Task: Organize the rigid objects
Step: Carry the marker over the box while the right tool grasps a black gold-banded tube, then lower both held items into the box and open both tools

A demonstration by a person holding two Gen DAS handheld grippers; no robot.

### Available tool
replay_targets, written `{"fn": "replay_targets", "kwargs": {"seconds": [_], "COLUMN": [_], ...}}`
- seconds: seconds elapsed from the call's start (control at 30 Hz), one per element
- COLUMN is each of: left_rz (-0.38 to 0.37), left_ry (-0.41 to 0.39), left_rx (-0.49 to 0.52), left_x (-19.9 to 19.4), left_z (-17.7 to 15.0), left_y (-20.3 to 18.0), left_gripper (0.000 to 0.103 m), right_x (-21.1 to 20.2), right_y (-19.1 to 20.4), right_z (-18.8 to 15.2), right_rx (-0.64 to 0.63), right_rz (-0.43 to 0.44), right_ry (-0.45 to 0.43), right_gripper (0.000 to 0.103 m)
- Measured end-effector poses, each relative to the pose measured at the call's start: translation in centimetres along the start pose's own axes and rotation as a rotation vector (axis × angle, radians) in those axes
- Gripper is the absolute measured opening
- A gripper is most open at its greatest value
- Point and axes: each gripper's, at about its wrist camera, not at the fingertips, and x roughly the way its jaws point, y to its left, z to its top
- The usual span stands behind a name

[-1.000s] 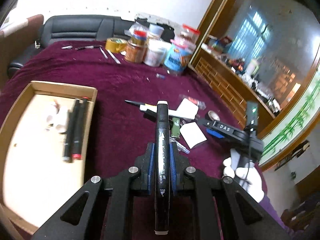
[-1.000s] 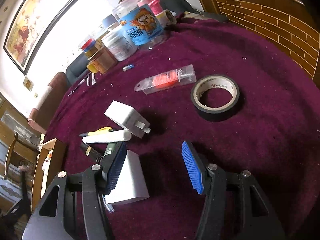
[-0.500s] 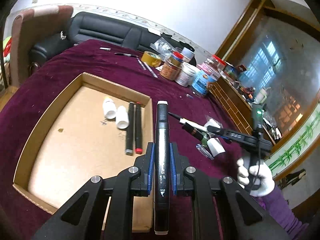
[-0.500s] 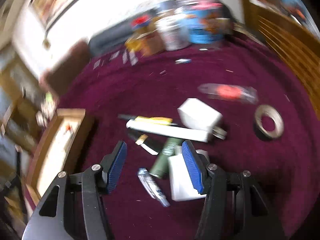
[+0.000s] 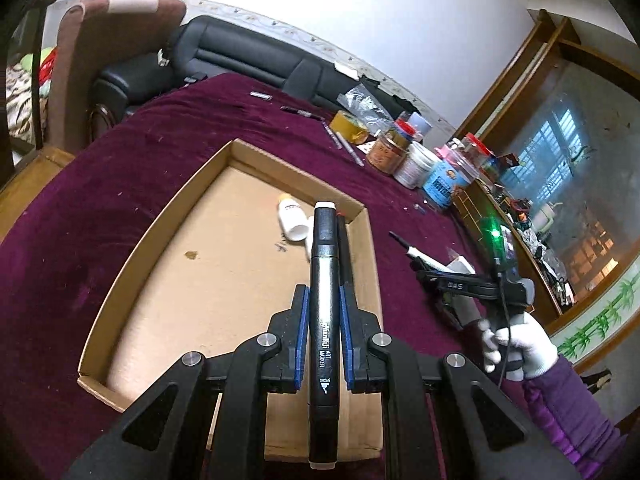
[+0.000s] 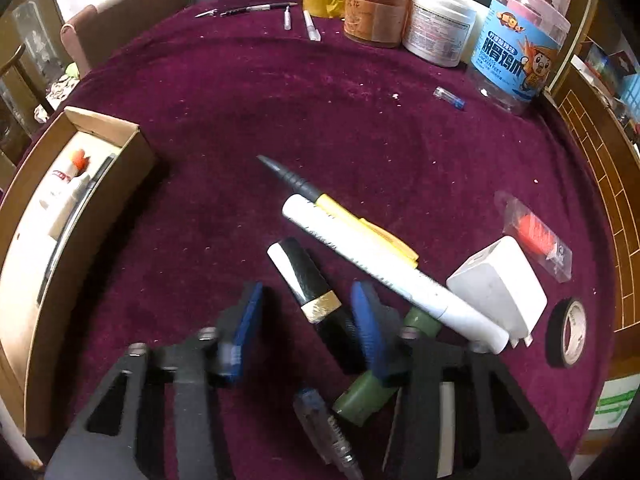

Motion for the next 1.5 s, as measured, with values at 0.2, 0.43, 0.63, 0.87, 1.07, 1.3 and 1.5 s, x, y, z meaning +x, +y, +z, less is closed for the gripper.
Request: {"fn": "replay_targets", "kwargs": {"seconds": [0.2,0.43,0.63,0.87,1.07,1.3,1.5], "left_rz": [0.017,0.094,0.113,0.158,0.146,0.109,0.066], "left_ry": [0.01,0.051,0.135,0.208,0.216,0.211,0.19], "left_rx": [0.011,0.086,0.078,-0.023,-0.038,-0.073,-0.126], "left_x": [0.0,1.5,5.8,10.5,11.9,12.6,11.9], "left_z": [1.2,4.5,7.6,9.6,10.0,10.3,10.6], "left_y": [0.8,0.9,2.5,6.4,7.4,8.4,9.5], "left_gripper": [0.012,0.012,0.012,0.011,0.011,0.012,0.026], "right_x": [-2.2,-7.3,-6.6,-2.1,0.3,2.1,2.9], "right_y": [-0.5,0.9,6.9,15.7,18.4,19.4,19.5], "right_z": [-1.7,-1.1,2.0,5.5,7.9,9.4,9.9], "right_rx": [0.087,0.192,0.195,0.172,0.177,0.173,0.169], "right_rz": [0.062,0.292,0.5,0.582,0.537,0.467,0.416], "right_ry": [-0.04,-0.125,-0.058,0.035,0.053,0.061,0.054], "right_gripper": [0.015,0.015,0.015,0.016,0.016,0.016,0.016]}}
